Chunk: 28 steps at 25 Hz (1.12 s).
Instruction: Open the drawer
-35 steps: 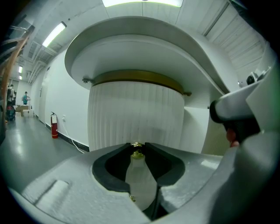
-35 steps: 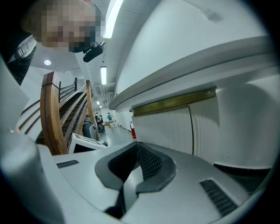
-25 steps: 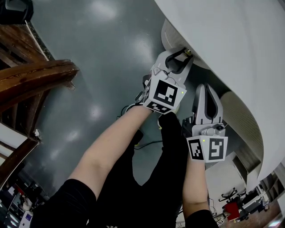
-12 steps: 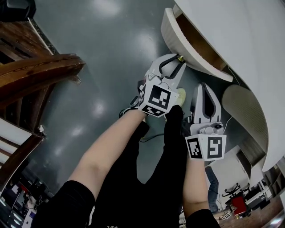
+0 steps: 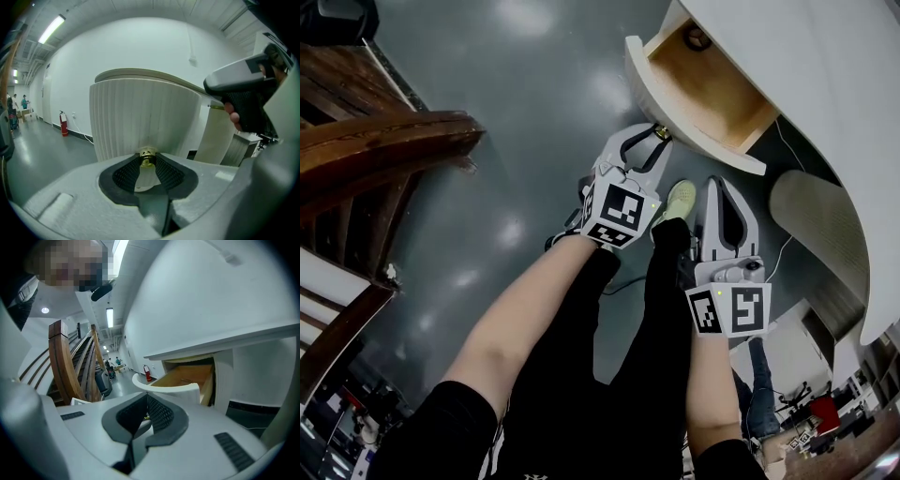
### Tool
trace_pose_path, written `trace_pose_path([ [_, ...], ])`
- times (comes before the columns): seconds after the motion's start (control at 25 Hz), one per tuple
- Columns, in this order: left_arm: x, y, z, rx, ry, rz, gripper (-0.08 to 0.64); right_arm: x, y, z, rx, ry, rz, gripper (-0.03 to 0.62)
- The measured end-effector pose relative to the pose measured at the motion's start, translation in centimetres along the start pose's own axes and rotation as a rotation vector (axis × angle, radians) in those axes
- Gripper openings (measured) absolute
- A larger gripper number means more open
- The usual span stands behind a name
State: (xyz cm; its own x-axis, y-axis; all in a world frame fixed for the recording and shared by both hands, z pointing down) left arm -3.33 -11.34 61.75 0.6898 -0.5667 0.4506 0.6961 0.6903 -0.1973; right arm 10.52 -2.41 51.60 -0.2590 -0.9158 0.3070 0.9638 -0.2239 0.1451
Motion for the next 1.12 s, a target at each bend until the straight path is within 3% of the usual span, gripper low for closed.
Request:
trace_pose_path([
  [0.68,-5.0,-0.1,2.5,-0.006,-0.056,-0.002,0.109,-2.0,-3.4,-0.7,-0.011,-0.015,-0.022,0.014],
  [1.12,-5.5,0.0,2.3,-0.007,-0.089,-0.008,0.11,-3.1,-4.1,-1.8,-0.011,-0.009,-0.018,0.014],
])
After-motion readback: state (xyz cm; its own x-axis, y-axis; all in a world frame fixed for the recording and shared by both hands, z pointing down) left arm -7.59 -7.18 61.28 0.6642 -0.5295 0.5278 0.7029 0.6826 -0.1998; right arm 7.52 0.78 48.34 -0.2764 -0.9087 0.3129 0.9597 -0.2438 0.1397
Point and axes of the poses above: the fingertips, and each gripper's own axes: x forward along the fingers, y to its right, z out of its underside, the point moved 10 cm from there along -x, backward along the fingers, and after that the axes turned 9 degrees about -x, right-handed, at the moved point
